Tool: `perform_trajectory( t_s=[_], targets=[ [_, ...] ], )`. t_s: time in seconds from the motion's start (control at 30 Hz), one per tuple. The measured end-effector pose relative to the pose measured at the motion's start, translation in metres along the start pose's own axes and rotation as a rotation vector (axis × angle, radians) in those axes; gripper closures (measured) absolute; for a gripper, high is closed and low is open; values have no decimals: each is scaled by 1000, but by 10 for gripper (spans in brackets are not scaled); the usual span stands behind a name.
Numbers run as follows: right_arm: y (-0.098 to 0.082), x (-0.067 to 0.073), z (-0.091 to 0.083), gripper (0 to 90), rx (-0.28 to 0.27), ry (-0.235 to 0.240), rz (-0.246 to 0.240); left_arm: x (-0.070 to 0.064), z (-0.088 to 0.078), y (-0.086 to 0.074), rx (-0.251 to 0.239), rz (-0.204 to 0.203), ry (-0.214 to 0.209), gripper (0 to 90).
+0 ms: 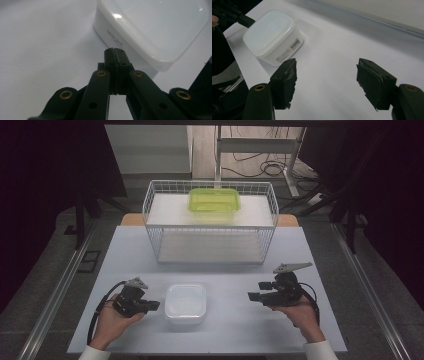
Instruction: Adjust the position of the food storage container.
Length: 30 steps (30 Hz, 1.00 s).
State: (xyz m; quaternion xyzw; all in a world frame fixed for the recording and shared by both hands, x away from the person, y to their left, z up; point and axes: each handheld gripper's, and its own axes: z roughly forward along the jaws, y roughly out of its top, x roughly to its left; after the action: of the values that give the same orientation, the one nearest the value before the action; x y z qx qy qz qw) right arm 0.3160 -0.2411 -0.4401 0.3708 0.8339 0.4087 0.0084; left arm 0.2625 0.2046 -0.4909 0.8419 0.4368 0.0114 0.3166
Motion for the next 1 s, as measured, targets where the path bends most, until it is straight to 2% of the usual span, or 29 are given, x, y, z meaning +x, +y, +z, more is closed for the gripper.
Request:
perform_trajectory(
  t_s=[0.3,0.47,0.6,1.0],
  targets=[
    [-1,0,0,322,1,1,2,-5,12,8,15,11,-18,899],
    [0,-1,-2,321,-7,1,7,-7,18,10,35,22,-12,899],
    [0,-2,-2,320,-10,1,9,-10,21,13,30,22,-22,899],
    [-1,-1,0,317,-5,-1,10,-24,45,33,50,31,-49,899]
  ],
)
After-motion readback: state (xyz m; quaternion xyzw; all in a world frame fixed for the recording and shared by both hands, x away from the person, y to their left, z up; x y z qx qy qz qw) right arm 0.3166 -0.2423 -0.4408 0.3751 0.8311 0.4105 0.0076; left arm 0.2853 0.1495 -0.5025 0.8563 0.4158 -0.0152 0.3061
